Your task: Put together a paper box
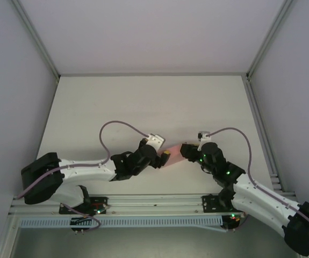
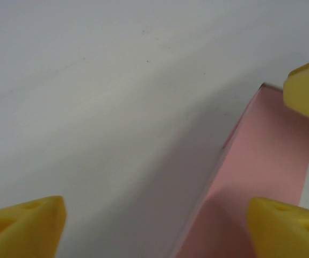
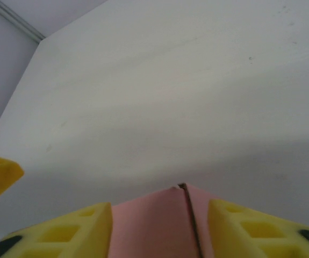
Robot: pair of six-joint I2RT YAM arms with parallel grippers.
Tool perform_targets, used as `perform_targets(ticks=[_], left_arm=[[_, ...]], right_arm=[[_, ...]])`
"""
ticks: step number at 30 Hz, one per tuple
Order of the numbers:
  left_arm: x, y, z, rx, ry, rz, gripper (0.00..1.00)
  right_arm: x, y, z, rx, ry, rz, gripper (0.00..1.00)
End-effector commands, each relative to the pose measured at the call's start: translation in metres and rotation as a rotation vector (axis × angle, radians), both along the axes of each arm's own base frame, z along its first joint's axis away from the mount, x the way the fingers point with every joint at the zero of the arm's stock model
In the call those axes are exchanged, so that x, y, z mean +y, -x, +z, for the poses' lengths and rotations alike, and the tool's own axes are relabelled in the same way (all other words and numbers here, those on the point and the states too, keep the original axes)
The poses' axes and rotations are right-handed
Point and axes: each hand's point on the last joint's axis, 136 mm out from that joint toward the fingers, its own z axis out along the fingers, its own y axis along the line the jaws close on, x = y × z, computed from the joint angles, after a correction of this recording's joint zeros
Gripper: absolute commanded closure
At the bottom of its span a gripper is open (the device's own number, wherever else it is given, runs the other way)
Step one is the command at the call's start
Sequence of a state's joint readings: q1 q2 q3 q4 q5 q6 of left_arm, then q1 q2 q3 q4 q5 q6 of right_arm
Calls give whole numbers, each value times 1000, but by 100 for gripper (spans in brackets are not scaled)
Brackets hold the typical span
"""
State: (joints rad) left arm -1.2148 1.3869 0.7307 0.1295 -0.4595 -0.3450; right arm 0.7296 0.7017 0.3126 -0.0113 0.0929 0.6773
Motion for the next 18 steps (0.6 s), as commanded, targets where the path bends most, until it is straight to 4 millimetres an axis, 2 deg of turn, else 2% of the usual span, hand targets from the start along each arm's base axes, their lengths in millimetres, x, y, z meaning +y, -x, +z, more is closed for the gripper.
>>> perform_targets(ticks=[1, 3, 5, 8, 9, 13, 17, 18], left_arm=[[24, -8, 11, 76, -69, 89, 0], [32, -16, 19, 104, -62, 137, 0], [40, -21, 26, 108, -51, 162, 0], [64, -34, 33, 143, -26, 250, 0], [78, -42, 34, 172, -11, 301, 0], [129, -62, 31, 260, 61, 424, 0], [173, -70, 26, 269, 116, 532, 0], [181, -70, 24, 278, 124, 545, 0]], right_arm=[[-4, -2, 15, 35, 23, -38, 42], [-19, -7, 20, 42, 83, -112, 34], [-26, -10, 29, 15, 129, -127, 27], [-19, -11, 46, -56, 190, -34, 11], [-9, -9, 52, -101, 222, 59, 0], [35, 14, 70, -269, 365, 498, 0], [62, 52, 60, -434, 548, 1031, 0], [66, 55, 55, -445, 563, 1100, 0]])
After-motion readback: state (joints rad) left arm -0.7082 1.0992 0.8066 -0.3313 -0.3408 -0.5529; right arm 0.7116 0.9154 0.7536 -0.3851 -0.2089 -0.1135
